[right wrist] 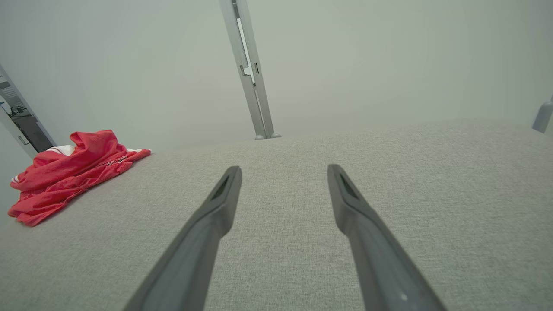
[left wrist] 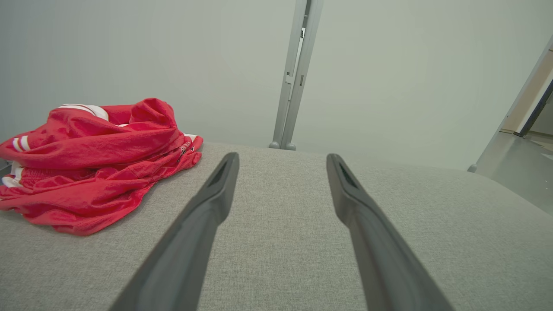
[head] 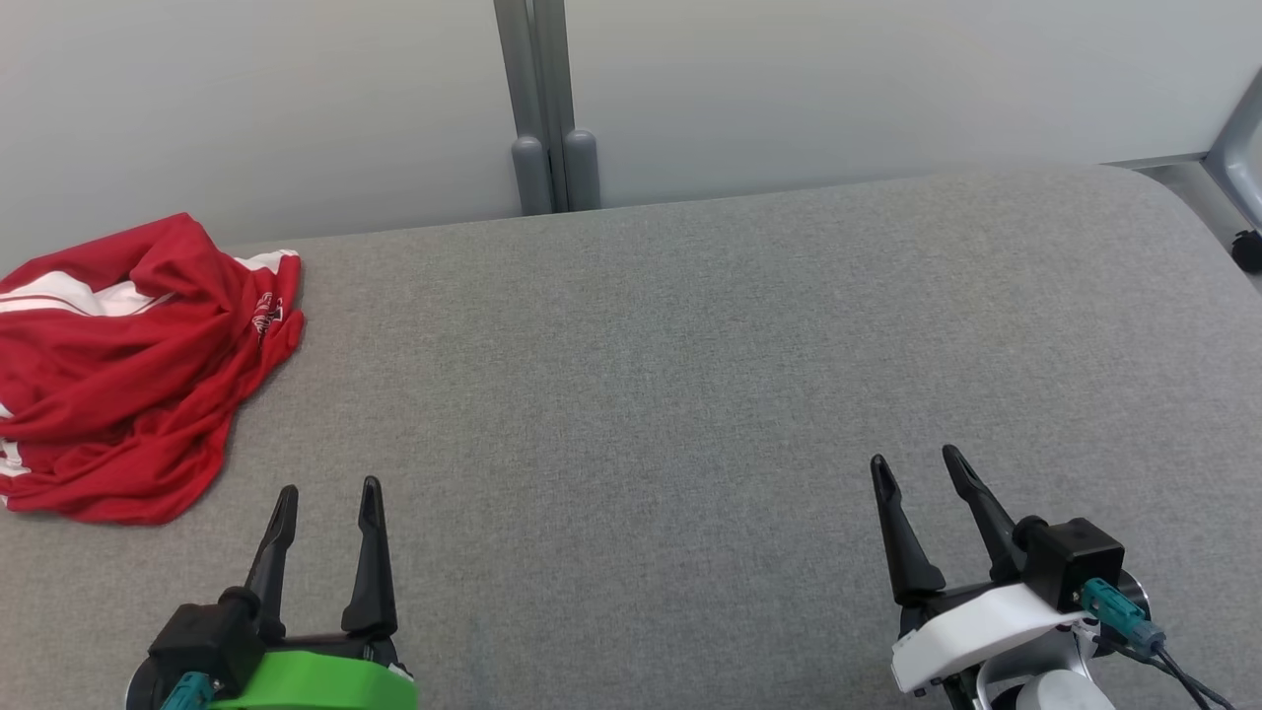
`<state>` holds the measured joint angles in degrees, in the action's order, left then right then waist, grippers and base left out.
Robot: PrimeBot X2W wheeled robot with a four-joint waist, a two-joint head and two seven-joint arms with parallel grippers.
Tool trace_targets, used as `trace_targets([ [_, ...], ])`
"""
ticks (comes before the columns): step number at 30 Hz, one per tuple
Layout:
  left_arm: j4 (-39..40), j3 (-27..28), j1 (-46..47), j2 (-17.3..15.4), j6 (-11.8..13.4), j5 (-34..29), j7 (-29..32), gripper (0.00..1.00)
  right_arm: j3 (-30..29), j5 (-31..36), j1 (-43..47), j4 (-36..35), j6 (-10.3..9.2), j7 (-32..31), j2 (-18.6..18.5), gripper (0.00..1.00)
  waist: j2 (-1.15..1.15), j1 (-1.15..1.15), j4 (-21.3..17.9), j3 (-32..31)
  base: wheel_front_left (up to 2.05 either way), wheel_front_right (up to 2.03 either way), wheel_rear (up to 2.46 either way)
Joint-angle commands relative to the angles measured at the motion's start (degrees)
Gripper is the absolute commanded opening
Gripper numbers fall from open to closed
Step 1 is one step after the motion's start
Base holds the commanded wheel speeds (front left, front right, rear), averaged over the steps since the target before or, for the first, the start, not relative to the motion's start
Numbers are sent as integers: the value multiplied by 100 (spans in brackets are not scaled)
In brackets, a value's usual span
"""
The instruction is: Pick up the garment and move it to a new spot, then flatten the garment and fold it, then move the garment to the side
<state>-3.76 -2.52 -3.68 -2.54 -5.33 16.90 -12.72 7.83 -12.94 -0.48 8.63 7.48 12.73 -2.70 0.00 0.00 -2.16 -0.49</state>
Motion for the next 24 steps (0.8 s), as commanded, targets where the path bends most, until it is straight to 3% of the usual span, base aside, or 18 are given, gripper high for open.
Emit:
trace_targets([
  [1, 31, -7, -40, -48, 31, -146, -51, 100, 10, 153, 28, -51, 2, 53, -22, 100, 0, 0, -7, -1, 0, 0, 0],
  [17, -70, -83, -160, -52, -16, -692, -213, 100, 131, 797, 115, -50, 2, 214, -28, 100, 0, 0, -73, -74, 0, 0, 0],
  [24, -139, -55, -168, -53, 107, -850, -253, 100, 153, 952, 125, -40, 1, 251, -29, 100, 0, 0, -86, -96, 0, 0, 0],
])
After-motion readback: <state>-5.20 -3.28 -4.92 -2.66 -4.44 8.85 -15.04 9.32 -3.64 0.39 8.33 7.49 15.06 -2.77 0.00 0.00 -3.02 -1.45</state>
